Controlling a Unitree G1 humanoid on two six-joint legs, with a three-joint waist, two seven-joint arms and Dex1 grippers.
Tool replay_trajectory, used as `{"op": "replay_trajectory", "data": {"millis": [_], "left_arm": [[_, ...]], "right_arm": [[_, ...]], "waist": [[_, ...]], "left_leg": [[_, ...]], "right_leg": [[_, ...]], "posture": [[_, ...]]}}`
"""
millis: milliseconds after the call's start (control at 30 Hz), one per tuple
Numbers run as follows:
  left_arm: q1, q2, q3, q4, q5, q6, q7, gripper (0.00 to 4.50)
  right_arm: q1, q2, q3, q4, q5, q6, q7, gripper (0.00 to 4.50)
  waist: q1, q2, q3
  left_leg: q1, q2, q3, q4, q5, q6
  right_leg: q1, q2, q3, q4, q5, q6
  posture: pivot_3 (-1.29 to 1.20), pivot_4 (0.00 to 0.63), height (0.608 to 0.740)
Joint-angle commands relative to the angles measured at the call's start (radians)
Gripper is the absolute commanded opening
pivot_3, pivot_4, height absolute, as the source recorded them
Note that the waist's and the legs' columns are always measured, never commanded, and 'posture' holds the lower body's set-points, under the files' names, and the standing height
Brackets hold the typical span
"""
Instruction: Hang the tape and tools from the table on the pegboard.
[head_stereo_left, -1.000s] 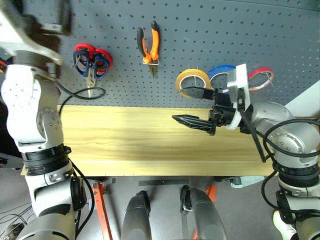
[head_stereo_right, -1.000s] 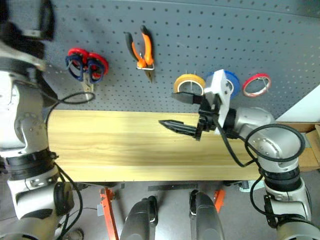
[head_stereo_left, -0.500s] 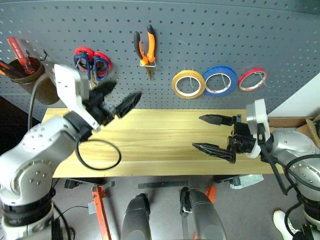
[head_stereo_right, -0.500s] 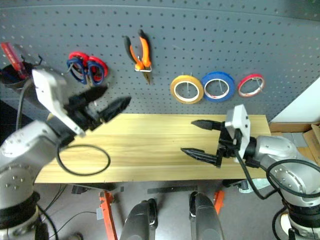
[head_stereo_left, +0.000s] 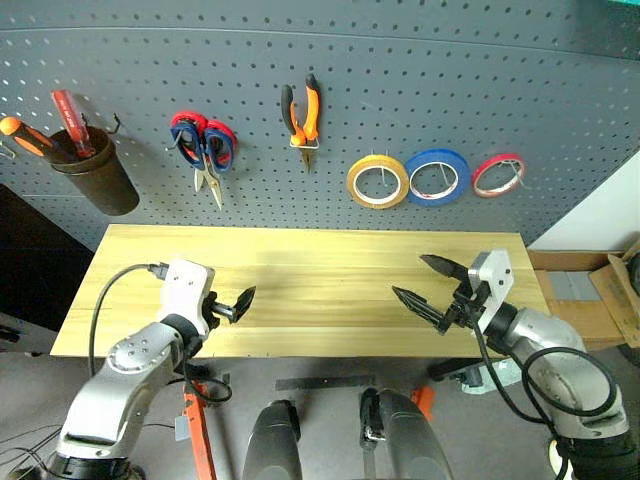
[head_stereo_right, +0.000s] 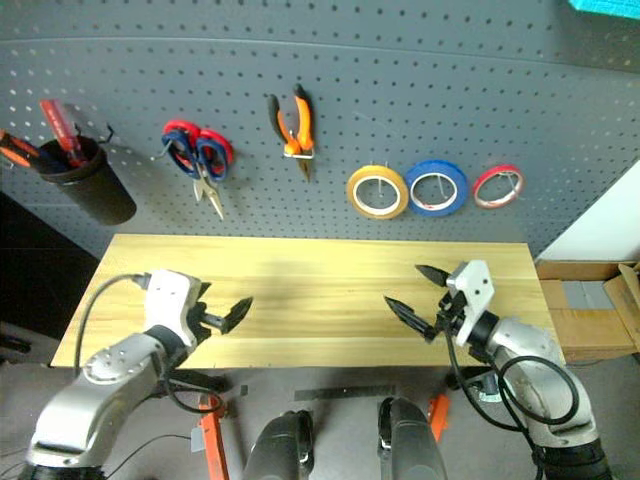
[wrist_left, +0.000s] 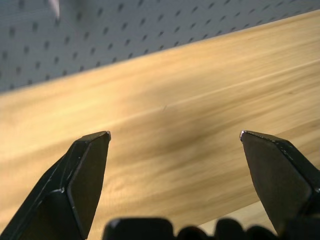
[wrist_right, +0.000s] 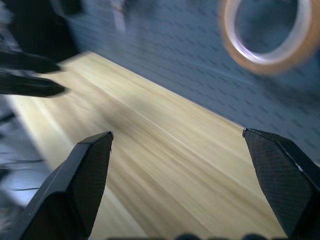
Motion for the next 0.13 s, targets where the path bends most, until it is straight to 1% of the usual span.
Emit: {"op": "replay_trajectory", "data": {"millis": [33,100,133], "left_arm": [[-0.005,-0.039,0.009,0.089,0.091,-0.134,0.009,4.46],[-0.013,-0.055,0.005,0.158,0.148,-0.227,0.017,4.46],[-0.016,-0.060,0.002,0.194,0.182,-0.280,0.024,4.46]], "right_arm": [[0.007,0.026,-0.031,0.088,-0.050,-0.109,-0.031,4.50],[0.004,0.044,-0.038,0.144,-0.061,-0.140,-0.042,4.50],[0.001,0.051,-0.040,0.172,-0.066,-0.154,-0.048,4.50]], "waist": [[-0.002,0.000,-0.016],[-0.003,0.002,-0.032],[-0.003,0.002,-0.032]], "left_leg": [[0.000,0.000,0.000,0.000,0.000,0.000],[0.001,0.001,0.000,0.000,0.000,0.000],[0.001,0.001,-0.001,0.001,0.000,0.000]], "right_leg": [[0.000,0.000,0.000,0.000,0.000,0.000],[0.001,0.000,-0.001,0.000,0.000,-0.001],[0.001,0.001,-0.001,0.000,0.000,-0.001]], "posture": [[-0.16,0.136,0.740],[-0.15,0.122,0.740],[-0.15,0.117,0.740]]}}
